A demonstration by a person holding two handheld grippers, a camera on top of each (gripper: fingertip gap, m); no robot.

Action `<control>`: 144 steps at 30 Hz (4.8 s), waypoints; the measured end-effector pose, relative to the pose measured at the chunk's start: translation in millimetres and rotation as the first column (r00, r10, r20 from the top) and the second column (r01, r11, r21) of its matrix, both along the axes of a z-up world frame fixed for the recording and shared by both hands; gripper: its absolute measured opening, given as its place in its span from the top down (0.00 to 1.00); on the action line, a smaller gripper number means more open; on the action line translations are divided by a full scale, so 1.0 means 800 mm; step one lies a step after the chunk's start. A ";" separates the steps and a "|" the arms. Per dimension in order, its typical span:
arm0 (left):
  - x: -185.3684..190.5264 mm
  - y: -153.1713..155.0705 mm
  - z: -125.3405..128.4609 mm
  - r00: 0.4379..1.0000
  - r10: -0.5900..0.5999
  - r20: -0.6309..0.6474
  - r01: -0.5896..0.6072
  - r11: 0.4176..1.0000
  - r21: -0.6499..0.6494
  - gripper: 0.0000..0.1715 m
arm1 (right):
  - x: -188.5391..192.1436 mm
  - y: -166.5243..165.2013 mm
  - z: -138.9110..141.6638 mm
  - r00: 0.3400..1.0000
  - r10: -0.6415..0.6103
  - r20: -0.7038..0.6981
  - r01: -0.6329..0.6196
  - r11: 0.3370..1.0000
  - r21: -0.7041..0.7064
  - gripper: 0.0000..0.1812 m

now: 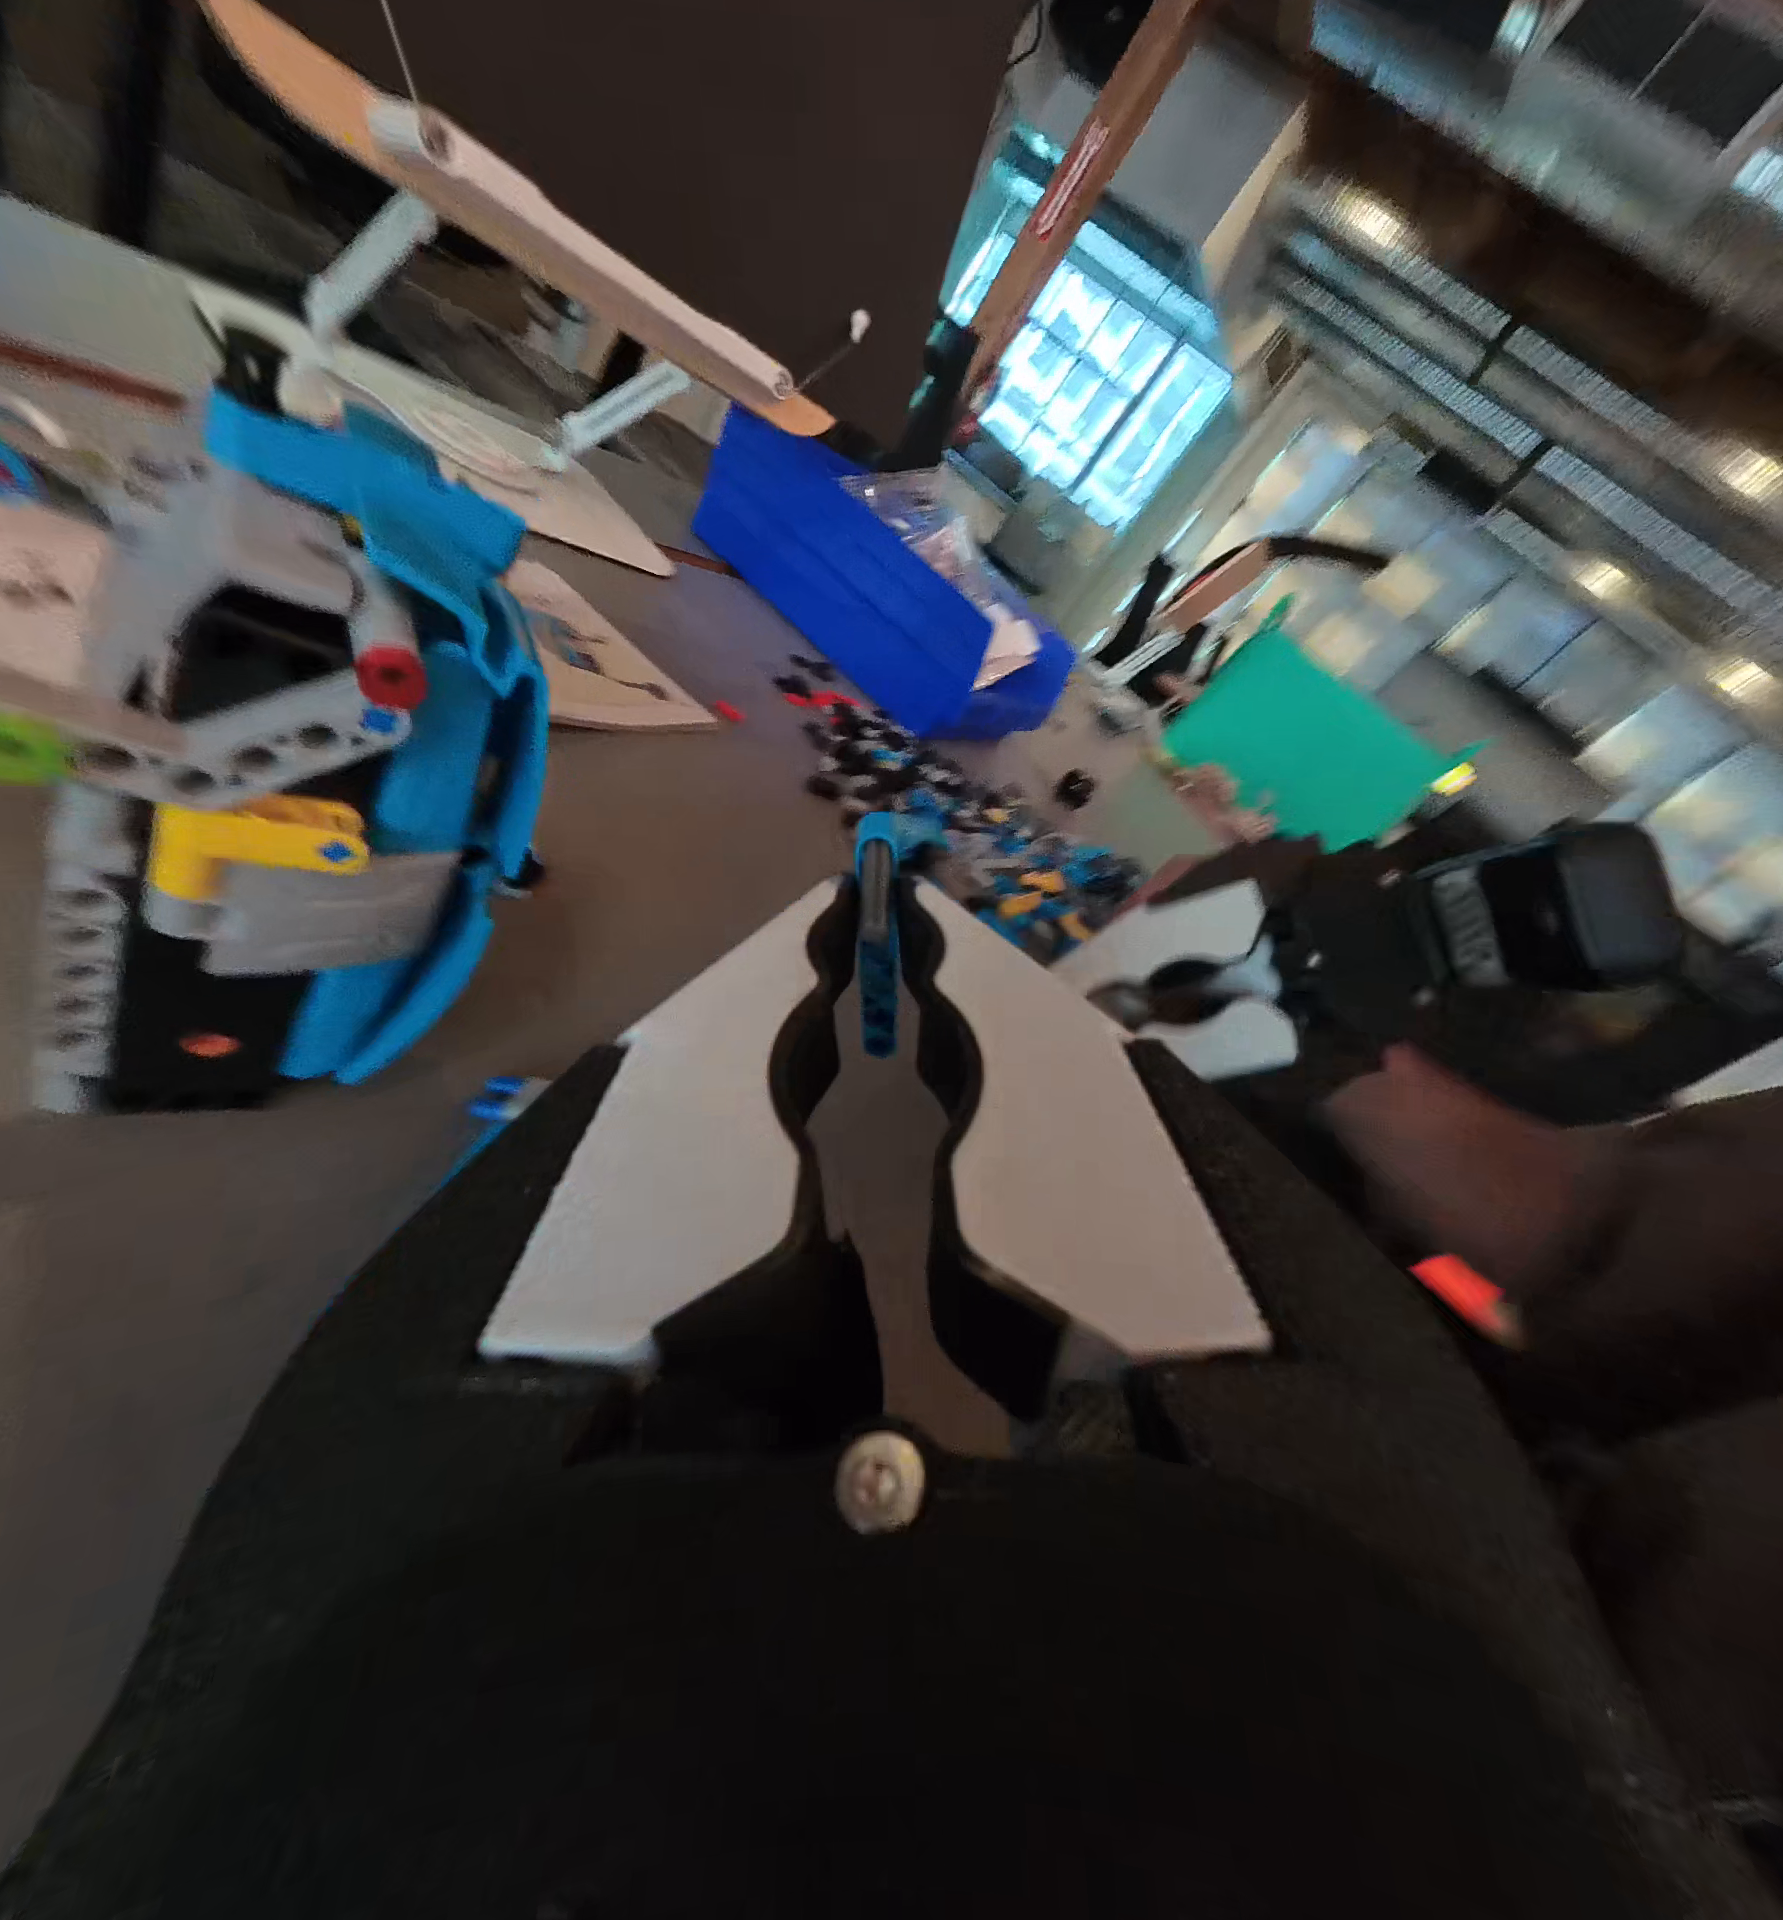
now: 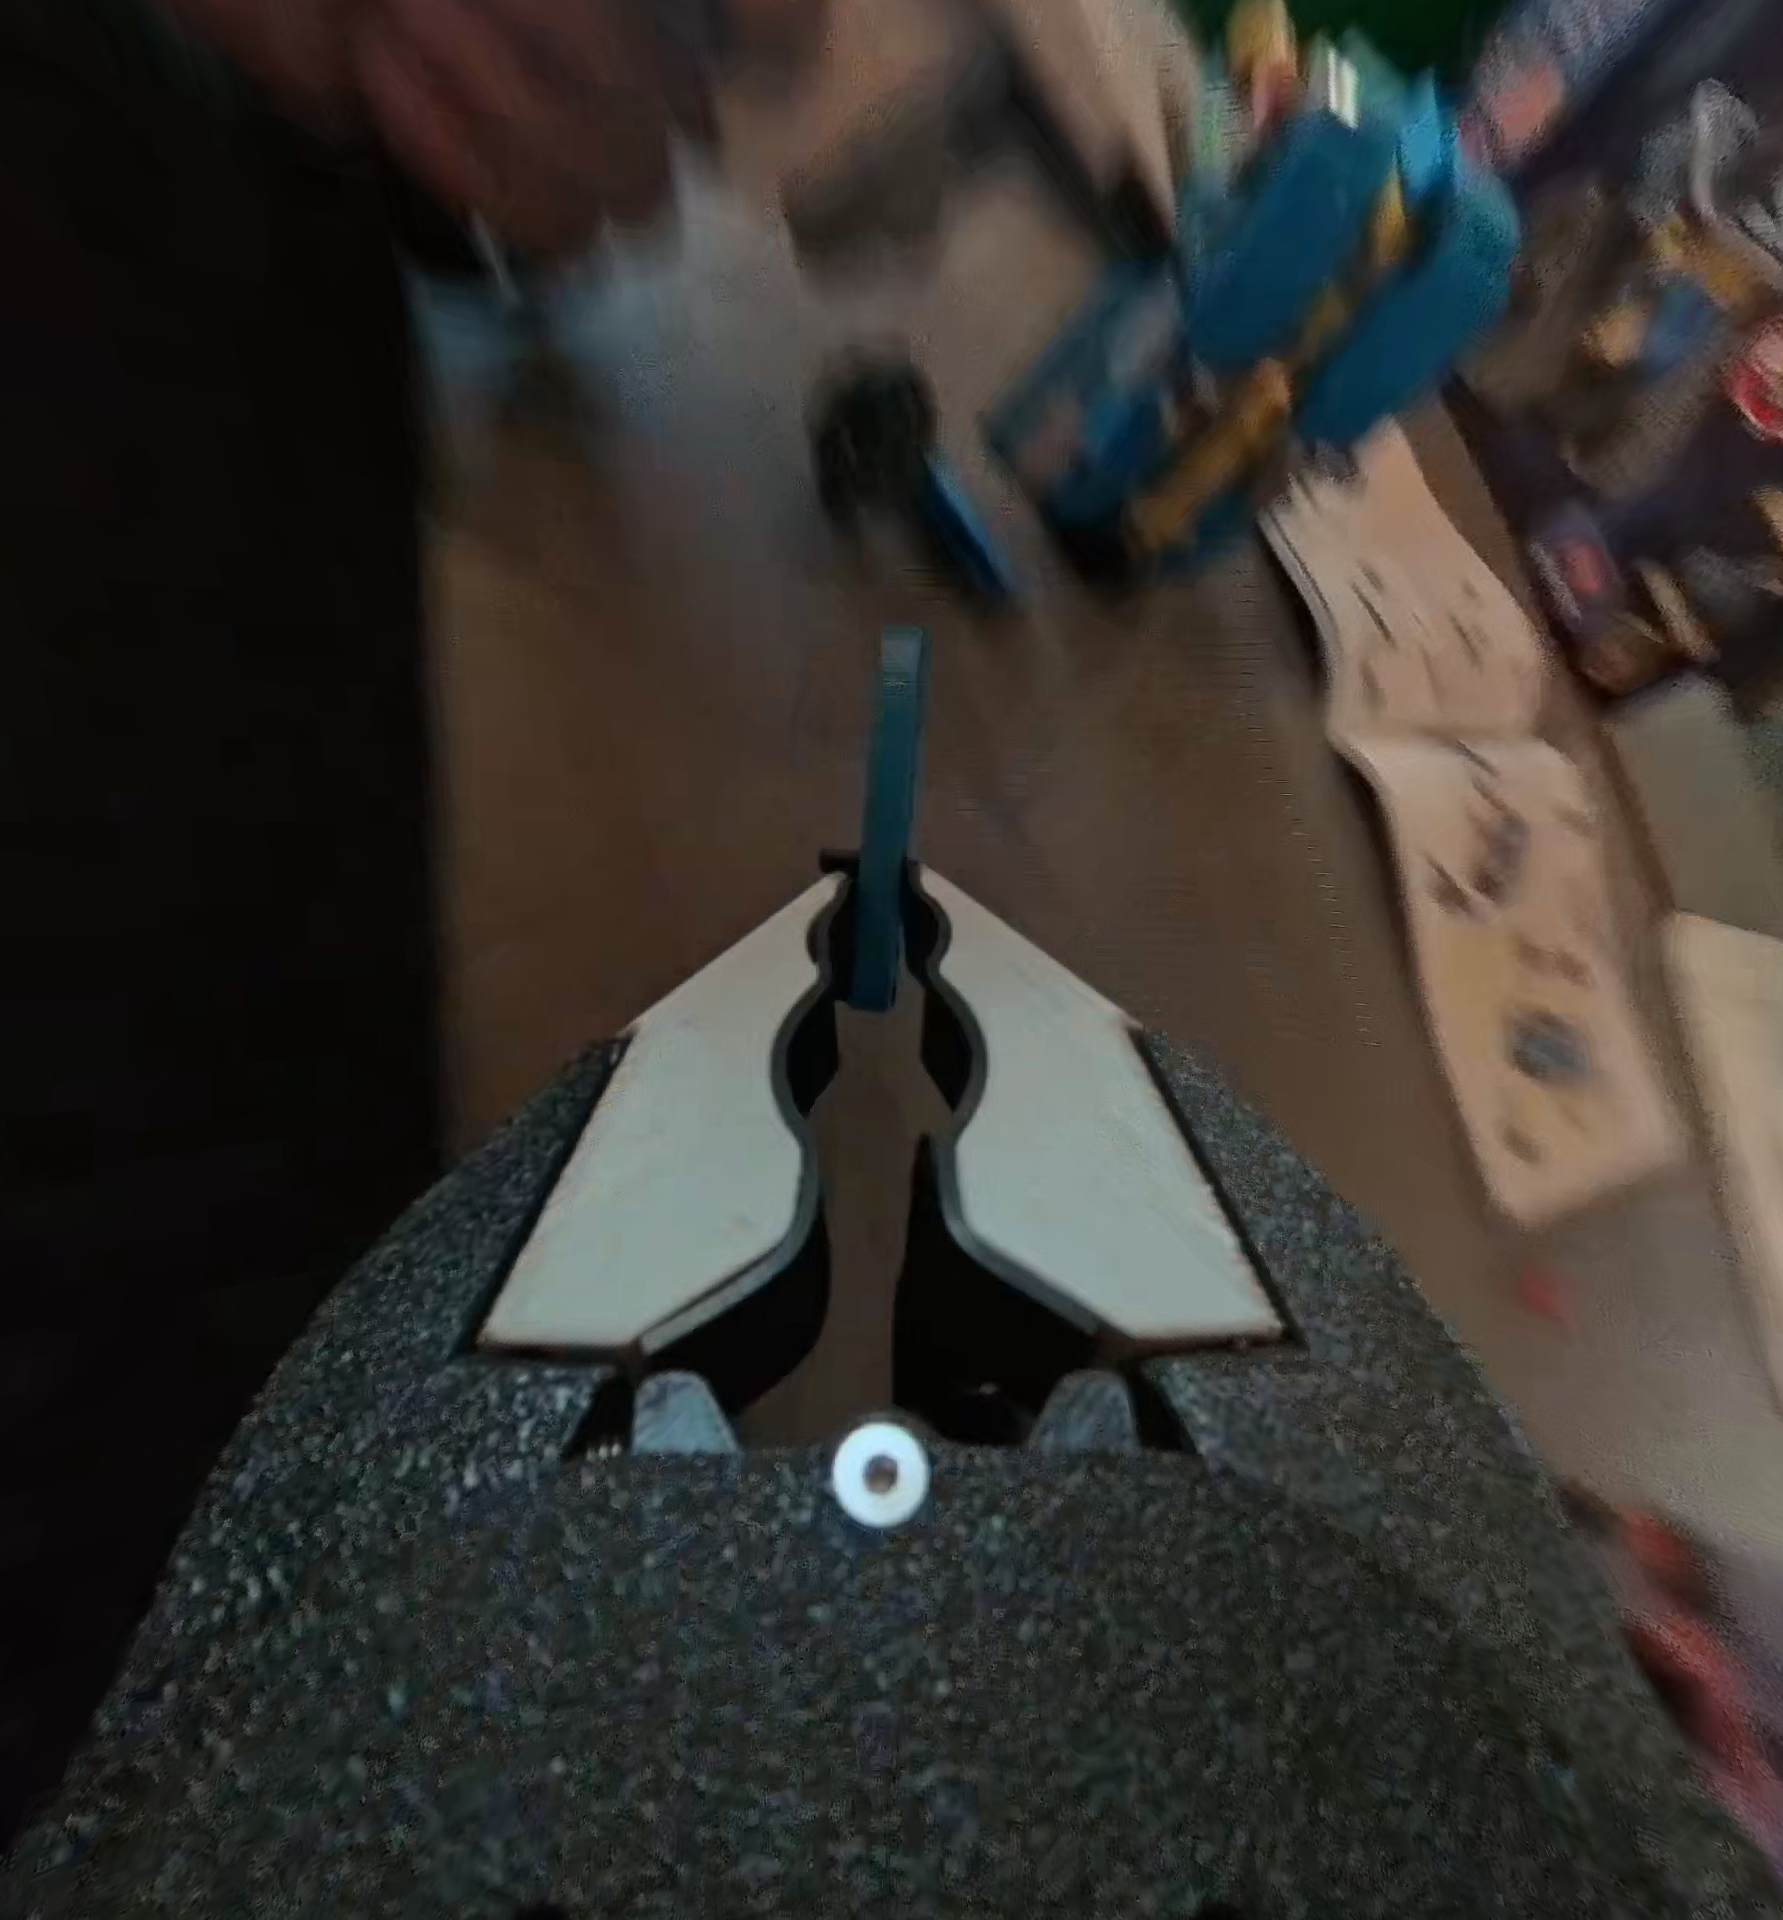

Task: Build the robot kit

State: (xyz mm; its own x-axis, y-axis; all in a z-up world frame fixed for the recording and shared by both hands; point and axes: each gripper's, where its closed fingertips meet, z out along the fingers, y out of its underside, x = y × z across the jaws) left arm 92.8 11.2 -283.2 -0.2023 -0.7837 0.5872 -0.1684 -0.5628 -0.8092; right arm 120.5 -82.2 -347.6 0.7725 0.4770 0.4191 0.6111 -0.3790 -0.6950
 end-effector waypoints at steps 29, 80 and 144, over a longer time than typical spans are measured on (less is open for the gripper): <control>-0.003 -0.047 -0.001 0.998 -0.061 0.034 0.043 0.923 0.382 0.96 | 0.086 -0.045 -0.021 0.985 -0.172 -0.005 0.158 0.917 -0.366 0.73; 0.058 -0.055 -0.070 0.932 -0.201 -0.300 0.136 0.965 -0.224 0.96 | 0.033 0.063 0.001 0.541 -0.475 -0.694 0.388 0.873 -0.295 0.96; 0.062 -0.062 -0.050 0.961 -0.197 -0.196 0.143 0.955 -0.261 0.86 | 0.022 0.061 0.022 0.901 -0.366 -0.235 0.382 0.924 0.025 0.89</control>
State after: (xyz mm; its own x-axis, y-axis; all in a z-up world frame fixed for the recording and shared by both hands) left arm 142.2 -38.5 -323.0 -0.1659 -0.5774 0.7995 -0.4354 -0.6845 -0.5847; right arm 138.3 -33.7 -330.0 0.9650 0.1109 0.2378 0.2611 -0.4955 -0.8284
